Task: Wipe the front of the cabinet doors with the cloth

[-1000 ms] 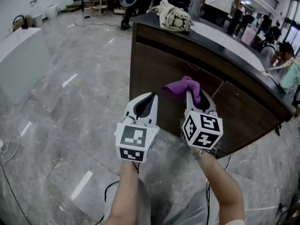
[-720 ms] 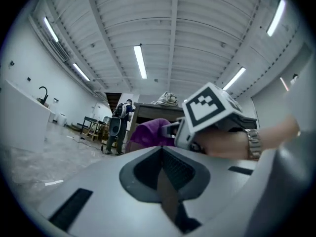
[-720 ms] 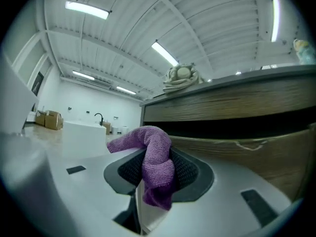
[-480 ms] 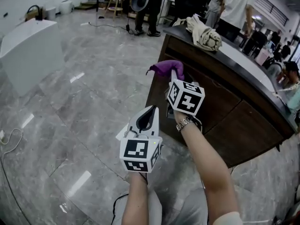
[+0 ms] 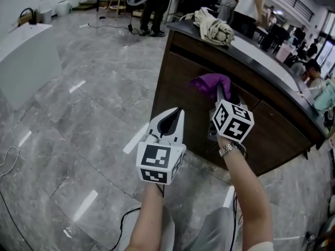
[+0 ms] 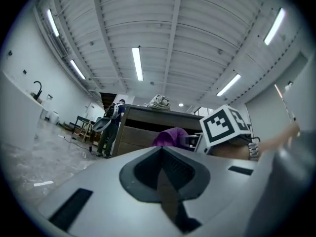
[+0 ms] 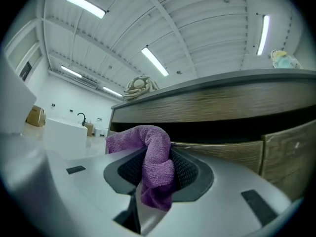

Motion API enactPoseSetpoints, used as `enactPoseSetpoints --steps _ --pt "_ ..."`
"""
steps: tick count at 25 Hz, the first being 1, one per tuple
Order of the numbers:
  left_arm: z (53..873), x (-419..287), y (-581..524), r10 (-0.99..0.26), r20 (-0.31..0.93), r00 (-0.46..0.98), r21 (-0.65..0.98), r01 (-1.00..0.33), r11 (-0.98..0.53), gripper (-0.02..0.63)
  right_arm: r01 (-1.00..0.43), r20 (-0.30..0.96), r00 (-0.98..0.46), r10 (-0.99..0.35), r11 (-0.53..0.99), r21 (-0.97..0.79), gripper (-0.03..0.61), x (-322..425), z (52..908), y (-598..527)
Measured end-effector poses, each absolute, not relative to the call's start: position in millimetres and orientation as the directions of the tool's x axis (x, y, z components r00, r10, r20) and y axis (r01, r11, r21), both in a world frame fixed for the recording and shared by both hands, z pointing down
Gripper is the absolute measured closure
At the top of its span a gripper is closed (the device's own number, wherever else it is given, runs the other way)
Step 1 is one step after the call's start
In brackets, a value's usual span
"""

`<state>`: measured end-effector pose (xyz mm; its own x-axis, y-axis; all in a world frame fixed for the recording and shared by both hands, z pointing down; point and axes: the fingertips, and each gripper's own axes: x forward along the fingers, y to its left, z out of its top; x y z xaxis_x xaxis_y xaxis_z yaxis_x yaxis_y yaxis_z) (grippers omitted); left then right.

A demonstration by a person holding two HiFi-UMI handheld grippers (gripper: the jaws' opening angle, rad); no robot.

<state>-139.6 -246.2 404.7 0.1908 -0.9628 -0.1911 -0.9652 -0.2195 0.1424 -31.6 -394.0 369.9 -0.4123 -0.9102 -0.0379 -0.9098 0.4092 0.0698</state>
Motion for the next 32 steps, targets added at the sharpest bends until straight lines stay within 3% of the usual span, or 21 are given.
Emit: enactPoseSetpoints --steps 11,16,18,25,32 --pt "413 -132 -253 -0.964 -0.155 0.217 0.076 -0.970 -0.231 0.607 -0.954 -0.069 -0.295 -0.953 0.289 0.084 0.436 89 375 -378" --pt "414 -137 -251 -0.964 -0.154 0.215 0.070 -0.971 -0.228 0.607 -0.994 -0.080 -0.107 -0.991 0.109 -0.017 0.437 123 384 -367" --pt "415 -140 -248 -0.965 -0.155 0.210 0.080 -0.971 -0.224 0.607 -0.990 -0.091 -0.130 -0.987 0.134 -0.041 0.437 109 386 -360" --pt "414 -143 -233 -0.965 -0.151 0.215 0.058 -0.973 -0.225 0.607 -0.891 -0.010 -0.453 -0.892 0.453 -0.038 0.437 -26 429 -364" --pt "424 -178 -219 -0.978 -0.158 0.136 0.168 -0.972 -0.162 0.607 -0.826 0.045 -0.563 -0.825 0.563 -0.010 0.437 -133 460 -391"
